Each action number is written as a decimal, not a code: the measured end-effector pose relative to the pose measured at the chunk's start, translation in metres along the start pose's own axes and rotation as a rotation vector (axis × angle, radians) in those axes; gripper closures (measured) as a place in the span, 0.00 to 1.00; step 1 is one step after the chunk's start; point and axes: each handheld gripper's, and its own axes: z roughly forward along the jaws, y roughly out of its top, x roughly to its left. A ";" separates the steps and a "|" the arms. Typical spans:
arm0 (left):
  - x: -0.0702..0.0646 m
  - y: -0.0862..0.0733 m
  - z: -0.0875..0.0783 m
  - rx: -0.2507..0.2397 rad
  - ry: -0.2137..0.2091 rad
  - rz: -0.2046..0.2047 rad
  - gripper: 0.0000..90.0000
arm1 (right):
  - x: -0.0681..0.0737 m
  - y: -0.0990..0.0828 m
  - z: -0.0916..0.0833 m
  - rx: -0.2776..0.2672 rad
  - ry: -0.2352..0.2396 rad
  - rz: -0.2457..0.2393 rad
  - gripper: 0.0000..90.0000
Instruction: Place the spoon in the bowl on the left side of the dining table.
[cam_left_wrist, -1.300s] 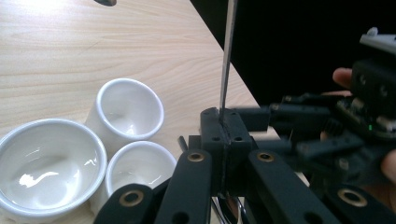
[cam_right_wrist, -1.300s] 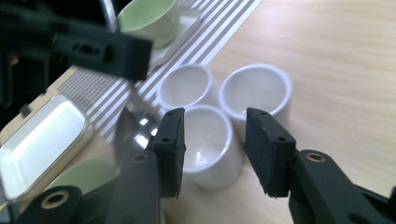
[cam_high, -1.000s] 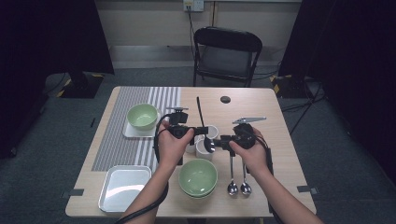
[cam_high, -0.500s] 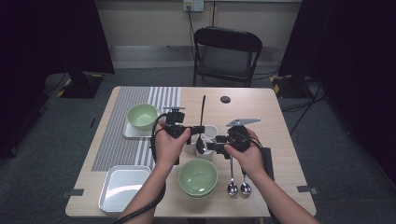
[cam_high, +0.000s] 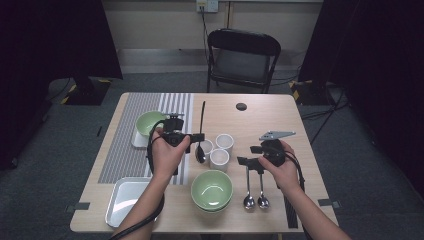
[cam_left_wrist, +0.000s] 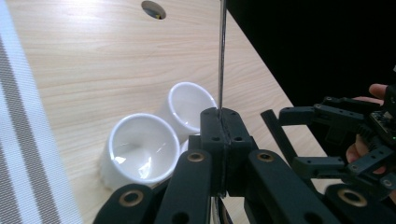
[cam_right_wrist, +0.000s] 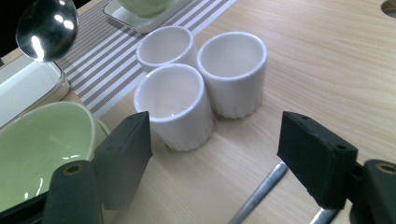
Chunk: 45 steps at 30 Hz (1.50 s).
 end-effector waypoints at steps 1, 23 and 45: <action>0.001 0.000 -0.001 -0.001 0.001 -0.004 1.00 | -0.002 -0.002 -0.001 0.000 -0.004 0.000 0.28; 0.025 0.002 -0.016 -0.008 0.068 -0.025 1.00 | -0.027 -0.032 -0.009 0.015 -0.055 0.033 0.28; 0.046 0.008 -0.027 -0.008 0.149 -0.030 1.00 | -0.037 -0.051 -0.008 0.027 -0.074 0.038 0.28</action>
